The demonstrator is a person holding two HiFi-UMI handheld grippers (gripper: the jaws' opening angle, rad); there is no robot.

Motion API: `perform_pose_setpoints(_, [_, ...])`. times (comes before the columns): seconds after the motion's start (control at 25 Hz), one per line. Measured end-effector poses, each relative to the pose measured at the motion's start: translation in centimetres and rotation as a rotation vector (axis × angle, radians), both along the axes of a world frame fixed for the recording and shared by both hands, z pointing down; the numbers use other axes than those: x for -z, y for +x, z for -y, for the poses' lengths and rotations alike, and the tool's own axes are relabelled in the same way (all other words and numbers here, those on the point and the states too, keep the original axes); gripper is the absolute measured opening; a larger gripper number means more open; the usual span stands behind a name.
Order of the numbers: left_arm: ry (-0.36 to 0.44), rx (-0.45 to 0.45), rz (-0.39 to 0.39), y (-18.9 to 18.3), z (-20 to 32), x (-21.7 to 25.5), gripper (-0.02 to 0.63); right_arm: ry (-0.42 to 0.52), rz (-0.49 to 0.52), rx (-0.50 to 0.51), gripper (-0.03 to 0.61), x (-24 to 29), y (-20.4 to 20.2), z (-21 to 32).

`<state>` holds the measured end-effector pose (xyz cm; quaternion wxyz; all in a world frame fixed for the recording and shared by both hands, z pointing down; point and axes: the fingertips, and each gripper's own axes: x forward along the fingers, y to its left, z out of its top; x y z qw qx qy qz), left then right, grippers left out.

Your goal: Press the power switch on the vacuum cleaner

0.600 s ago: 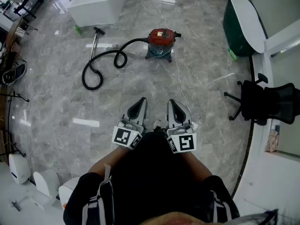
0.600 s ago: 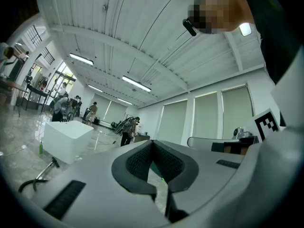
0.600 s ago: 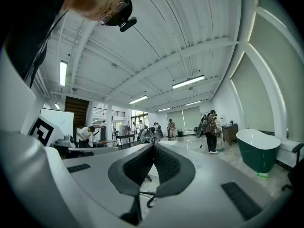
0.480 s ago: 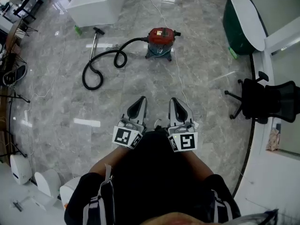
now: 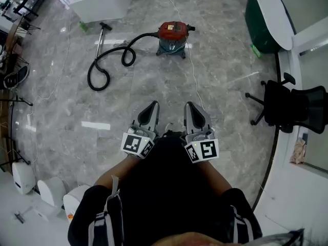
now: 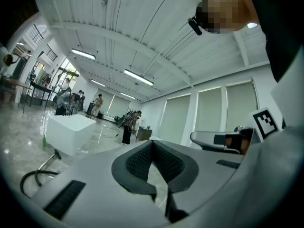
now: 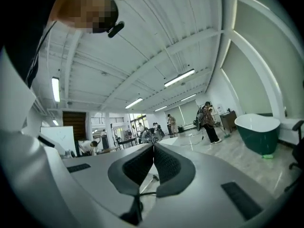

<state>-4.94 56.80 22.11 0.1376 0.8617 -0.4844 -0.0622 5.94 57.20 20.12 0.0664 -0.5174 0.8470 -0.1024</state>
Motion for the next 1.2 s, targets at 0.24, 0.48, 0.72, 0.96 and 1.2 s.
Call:
perform_pose_setpoints(0.24, [-0.007, 0.025, 0.075, 1.1, 0.4, -1.2, 0.018, 0.035, 0.071, -0.022, 0.017, -0.1, 3.0, 0.5])
perform_pose_setpoints(0.48, [-0.012, 0.073, 0.082, -0.2, 2.0, -0.9, 0.018, 0.054, 0.101, -0.046, 0.018, -0.5, 3.7, 2.3])
perform_pose_setpoints(0.72, [-0.012, 0.069, 0.051, -1.1, 6.0, -2.9, 0.018, 0.049, 0.047, -0.020, 0.018, -0.8, 1.9, 5.3])
perform_pose_setpoints(0.96, [0.021, -0.001, 0.012, -1.0, 15.3, -3.8, 0.018, 0.114, -0.053, -0.060, 0.018, 0.4, 0.3, 13.2])
perform_pose_setpoints(1.2, [0.076, -0.027, 0.033, -2.3, 25.2, -2.4, 0.018, 0.119, -0.068, -0.080, 0.018, 1.7, -1.7, 23.6])
